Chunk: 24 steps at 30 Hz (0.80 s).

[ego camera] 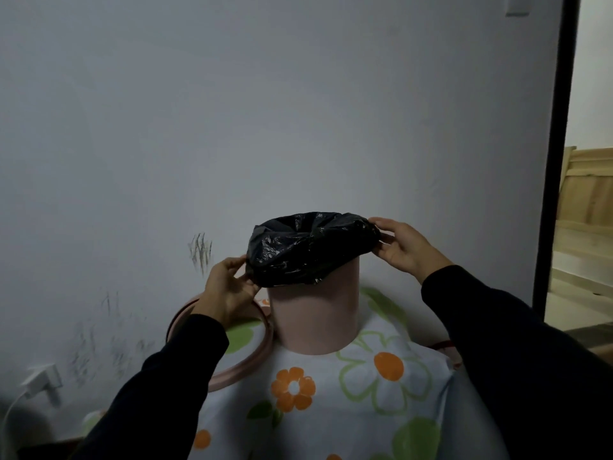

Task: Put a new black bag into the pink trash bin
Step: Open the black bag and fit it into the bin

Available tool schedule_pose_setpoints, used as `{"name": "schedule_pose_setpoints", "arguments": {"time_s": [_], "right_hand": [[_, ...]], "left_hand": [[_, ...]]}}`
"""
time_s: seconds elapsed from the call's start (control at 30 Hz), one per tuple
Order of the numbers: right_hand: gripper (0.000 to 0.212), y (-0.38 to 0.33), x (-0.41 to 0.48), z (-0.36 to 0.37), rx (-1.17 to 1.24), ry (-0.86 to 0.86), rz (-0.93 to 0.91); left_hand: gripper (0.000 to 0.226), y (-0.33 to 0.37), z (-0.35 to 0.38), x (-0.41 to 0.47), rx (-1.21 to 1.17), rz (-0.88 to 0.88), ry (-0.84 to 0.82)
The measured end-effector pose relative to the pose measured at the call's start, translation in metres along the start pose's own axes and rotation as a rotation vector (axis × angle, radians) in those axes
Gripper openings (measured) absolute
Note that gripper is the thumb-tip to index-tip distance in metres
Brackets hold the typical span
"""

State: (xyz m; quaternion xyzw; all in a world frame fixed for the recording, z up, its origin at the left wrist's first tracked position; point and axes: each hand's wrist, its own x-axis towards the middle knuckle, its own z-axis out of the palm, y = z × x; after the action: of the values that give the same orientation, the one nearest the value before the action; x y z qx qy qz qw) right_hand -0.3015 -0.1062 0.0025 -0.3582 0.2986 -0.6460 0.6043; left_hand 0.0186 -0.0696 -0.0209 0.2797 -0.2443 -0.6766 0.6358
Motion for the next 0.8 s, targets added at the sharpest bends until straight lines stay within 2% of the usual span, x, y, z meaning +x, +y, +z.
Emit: {"name": "schedule_pose_setpoints", "arguments": {"time_s": [0.1,0.2,0.27,0.33,0.47,0.57,0.7,0.8], "right_hand": [[0.023,-0.002,0.003,0.007,0.032,0.062,-0.056],[0.026,-0.001,0.012,0.006,0.115,0.235,-0.088],[0.023,-0.001,0.015,0.000,0.165,0.293,-0.049],[0.024,0.001,0.011,-0.002,0.138,0.258,0.060],[0.028,0.008,0.004,0.002,-0.018,0.139,0.177],[0.021,0.016,0.005,0.007,-0.141,0.199,0.140],[0.012,0.027,0.005,0.006,-0.569,0.279,0.079],[0.007,0.027,0.010,0.013,-0.834,0.290,0.049]], "left_hand": [[0.012,0.005,0.002,0.009,0.006,0.043,0.028],[0.028,0.006,-0.001,0.014,0.086,0.091,0.056],[0.033,0.005,-0.007,0.015,0.132,0.052,0.099],[0.028,0.005,-0.014,0.018,0.116,-0.017,0.138],[0.023,0.002,-0.018,0.032,0.203,-0.045,0.168],[0.031,-0.007,-0.016,0.034,0.351,-0.011,0.163],[0.029,-0.018,-0.013,0.027,0.588,0.048,0.156],[0.029,-0.016,-0.008,0.027,0.658,0.099,0.156]]}}
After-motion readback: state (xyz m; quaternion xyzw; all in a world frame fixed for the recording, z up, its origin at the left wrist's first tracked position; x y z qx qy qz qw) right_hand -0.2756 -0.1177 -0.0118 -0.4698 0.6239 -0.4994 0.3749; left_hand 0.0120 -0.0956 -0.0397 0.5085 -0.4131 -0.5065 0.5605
